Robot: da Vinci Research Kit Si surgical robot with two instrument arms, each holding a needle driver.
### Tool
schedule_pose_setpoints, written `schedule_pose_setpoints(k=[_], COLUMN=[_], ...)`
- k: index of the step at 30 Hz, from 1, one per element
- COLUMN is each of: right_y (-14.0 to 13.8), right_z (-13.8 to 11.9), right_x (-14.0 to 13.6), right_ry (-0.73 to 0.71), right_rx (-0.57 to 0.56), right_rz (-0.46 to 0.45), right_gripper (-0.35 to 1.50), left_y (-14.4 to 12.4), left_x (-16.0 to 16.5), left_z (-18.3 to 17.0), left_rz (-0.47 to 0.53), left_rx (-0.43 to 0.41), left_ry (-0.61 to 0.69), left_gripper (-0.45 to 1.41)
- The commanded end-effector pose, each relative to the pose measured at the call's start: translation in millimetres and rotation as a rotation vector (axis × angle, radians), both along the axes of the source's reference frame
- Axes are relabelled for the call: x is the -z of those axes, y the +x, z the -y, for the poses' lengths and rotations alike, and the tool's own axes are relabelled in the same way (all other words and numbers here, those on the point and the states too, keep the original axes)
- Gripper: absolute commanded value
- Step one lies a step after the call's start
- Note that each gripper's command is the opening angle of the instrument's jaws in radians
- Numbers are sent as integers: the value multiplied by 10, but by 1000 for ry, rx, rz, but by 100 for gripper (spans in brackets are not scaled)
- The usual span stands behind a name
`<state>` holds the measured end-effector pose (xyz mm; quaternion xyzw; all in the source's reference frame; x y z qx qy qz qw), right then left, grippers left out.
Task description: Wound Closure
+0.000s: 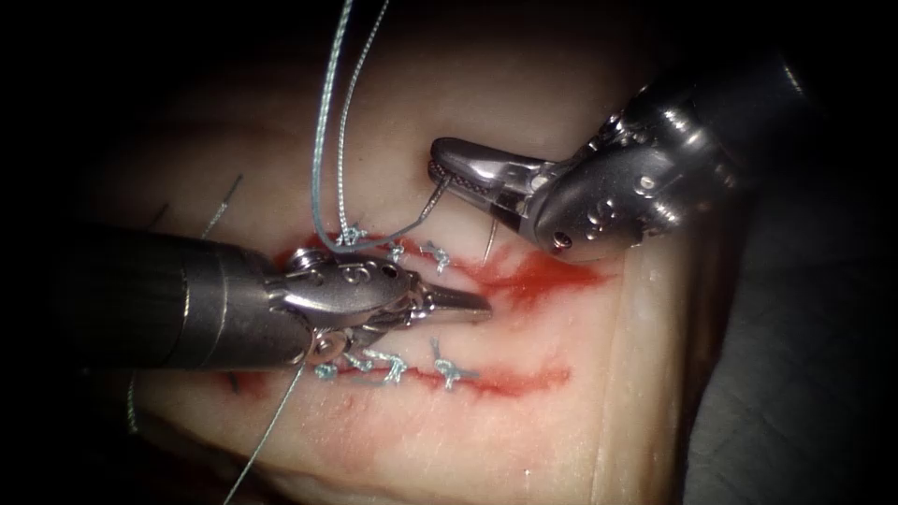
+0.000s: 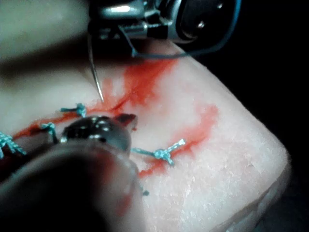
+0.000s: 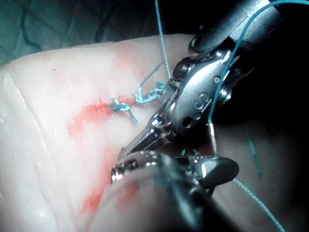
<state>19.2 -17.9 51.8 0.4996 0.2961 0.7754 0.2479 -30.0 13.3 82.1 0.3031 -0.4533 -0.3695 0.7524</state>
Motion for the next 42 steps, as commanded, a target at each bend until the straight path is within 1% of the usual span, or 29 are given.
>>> schedule_pose_setpoints(k=[1,22,42], right_y=[10,12,15], right_z=[0,0,4], right_x=[-4,-1,-3], right_ry=[0,-72,-93], right_rx=[0,41,81], right_rz=[-2,26,62], right_gripper=[-35,-35,-35], left_y=[-6,-6,-7], left_x=[-5,-5,-4], left_z=[-1,1,2], left_rz=[0,-2,-3], left_rx=[0,3,9], left_ry=[-1,-2,8], left_gripper=[-45,-45,-45])
